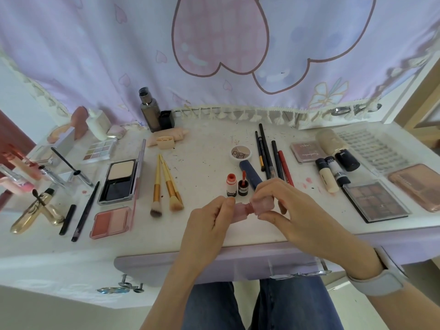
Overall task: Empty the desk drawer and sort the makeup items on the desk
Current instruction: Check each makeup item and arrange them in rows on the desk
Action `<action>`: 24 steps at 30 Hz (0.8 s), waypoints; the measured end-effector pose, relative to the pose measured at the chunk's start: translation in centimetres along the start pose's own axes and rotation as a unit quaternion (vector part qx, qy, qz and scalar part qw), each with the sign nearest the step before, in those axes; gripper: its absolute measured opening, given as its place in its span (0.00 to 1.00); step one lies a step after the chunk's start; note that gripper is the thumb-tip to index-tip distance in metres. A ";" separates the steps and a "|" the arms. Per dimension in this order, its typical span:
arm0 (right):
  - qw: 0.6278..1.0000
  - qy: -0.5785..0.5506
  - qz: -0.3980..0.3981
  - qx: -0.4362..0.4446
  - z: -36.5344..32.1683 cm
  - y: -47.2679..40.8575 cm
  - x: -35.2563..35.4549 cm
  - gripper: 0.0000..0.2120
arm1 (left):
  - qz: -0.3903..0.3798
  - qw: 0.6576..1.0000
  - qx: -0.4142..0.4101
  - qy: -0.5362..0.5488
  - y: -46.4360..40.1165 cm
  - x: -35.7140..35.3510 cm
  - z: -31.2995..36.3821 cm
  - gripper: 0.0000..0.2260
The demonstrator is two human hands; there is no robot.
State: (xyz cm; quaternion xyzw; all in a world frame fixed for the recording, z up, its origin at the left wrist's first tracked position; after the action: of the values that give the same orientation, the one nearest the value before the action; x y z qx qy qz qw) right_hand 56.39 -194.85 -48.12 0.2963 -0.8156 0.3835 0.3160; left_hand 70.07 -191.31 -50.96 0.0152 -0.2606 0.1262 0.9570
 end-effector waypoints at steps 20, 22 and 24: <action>0.977 -0.094 0.169 -0.085 1.8 1.5 2.6 0.07 | 0.008 0.975 0.032 0.219 -0.3 2.2 -0.6 0.20; 0.973 -0.123 0.161 -0.110 1.3 1.4 1.2 0.03 | 0.021 0.974 0.019 0.224 -0.3 2.6 -0.4 0.08; 0.974 -0.120 0.143 -0.130 1.1 1.3 0.1 0.05 | 0.045 0.974 0.024 0.220 -0.1 2.8 -0.6 0.07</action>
State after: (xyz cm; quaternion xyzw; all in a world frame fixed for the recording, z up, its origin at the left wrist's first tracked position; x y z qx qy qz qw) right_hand 55.06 -195.04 -49.21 0.1769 -0.9245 0.2769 0.1933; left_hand 72.70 -190.70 -50.13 -0.0016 -0.0412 0.1759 0.9836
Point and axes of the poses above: each hand's wrist, its own y-axis away from the middle knuckle, its own x-axis out of the back of the hand, z = x × y, the point moved 7 cm from there along -y, towards the middle knuckle, and after that the axes turned 10 degrees about x, right-handed, at the moved point
